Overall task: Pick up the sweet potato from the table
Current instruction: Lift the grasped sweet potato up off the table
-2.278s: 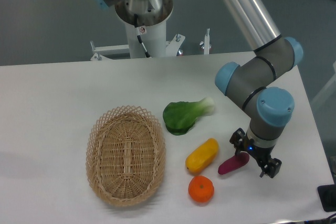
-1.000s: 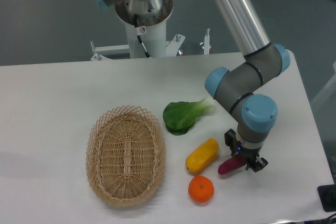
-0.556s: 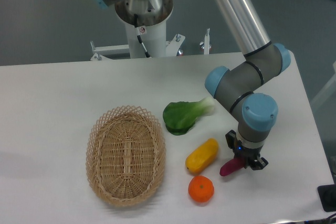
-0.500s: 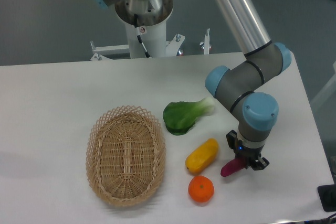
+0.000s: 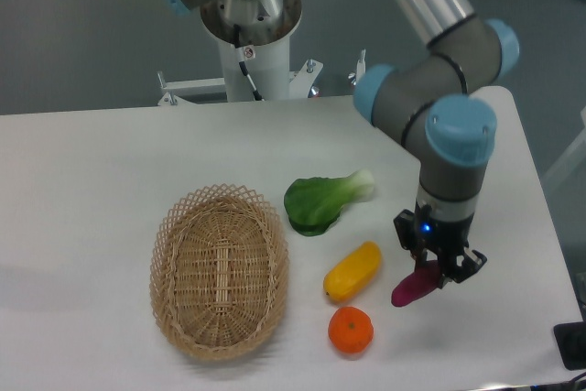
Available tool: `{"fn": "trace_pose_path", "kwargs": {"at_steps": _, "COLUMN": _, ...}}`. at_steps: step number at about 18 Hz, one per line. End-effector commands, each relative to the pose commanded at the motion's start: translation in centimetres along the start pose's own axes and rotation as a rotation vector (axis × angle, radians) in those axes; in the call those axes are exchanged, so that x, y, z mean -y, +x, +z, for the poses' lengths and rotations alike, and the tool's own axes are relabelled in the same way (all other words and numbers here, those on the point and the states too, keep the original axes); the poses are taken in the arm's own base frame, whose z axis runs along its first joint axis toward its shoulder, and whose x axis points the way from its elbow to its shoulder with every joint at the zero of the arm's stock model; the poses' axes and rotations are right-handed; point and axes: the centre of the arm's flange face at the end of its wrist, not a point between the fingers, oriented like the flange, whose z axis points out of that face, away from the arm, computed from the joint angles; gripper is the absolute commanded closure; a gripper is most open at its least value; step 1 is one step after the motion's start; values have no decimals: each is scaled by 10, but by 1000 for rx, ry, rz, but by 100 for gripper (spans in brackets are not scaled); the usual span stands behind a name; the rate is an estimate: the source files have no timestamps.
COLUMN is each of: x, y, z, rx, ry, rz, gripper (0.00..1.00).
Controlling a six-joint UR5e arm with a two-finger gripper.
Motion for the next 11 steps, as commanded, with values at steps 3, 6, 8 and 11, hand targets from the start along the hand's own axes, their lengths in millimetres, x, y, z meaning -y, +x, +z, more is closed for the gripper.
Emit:
{"fn": "trace_pose_path", "kwargs": {"at_steps": 3, "x": 14, "y": 13, "z": -28, "rx": -15, "ry": 65, "rz": -47, "gripper": 74}}
{"fn": "trace_pose_path", "kwargs": {"at_steps": 6, "x": 13, "y": 14, "z": -38, "rx": -22, "ry": 110, "rz": -57, "gripper": 74}}
{"fn": "trace_pose_path", "kwargs": {"at_steps": 8, "x": 14, "y": 15, "z": -37, "rx": -25, "ry": 112, "rz": -59, "gripper": 74}}
{"fn": "trace_pose_path", "kwargs": {"at_steps": 11, "x": 16, "y": 16, "z": -39, "rx": -27, "ry": 122, "rz": -80, "gripper": 74}}
